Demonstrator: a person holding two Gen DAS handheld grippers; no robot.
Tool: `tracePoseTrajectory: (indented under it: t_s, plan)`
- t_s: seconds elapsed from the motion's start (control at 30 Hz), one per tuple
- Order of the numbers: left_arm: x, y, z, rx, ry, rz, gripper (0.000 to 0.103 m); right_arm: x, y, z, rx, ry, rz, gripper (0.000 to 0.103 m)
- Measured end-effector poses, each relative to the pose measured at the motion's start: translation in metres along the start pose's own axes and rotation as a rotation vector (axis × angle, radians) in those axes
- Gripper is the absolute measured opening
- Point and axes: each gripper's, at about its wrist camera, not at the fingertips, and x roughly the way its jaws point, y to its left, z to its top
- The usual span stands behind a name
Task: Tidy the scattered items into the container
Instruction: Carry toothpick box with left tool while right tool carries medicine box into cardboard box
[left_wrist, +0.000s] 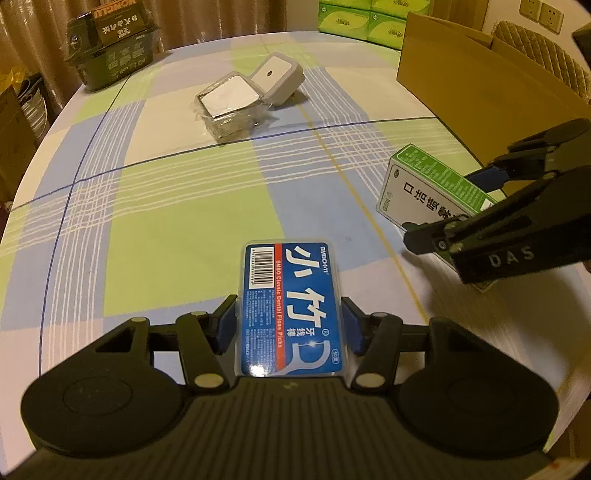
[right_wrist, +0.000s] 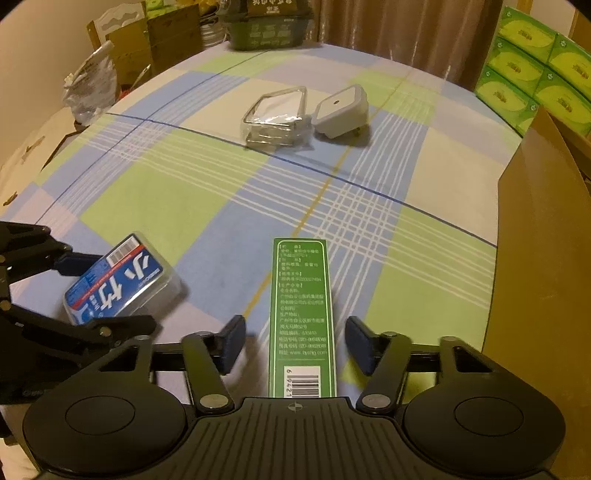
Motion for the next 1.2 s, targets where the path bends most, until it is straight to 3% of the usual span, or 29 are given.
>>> tracePoseTrajectory:
  t_s: [0.03,0.07,0.53,1.2]
  plan:
    - [-0.001,0.0,-0.001,-0.002,0.002,-0.002,0.052,0.002,0.0,0.0,-0.006,0.011,-0.002,0.029]
    - [-0.002,0.0,-0.002,-0.003,0.002,-0.002,0.052,0.002,0.0,0.001,-0.009,0.015,-0.014,0.028]
    - [-0.025,-0.01,-0.012,-0.022,-0.016,-0.022,0.052,-0.04,0.009,-0.015,0.05,-0.041,-0.028,0.028]
    - [-0.09,-0.037,-0.023,-0.007,-0.077,-0.014,0.052,-0.121,0.019,-0.041,0.108,-0.16,-0.046,0.028]
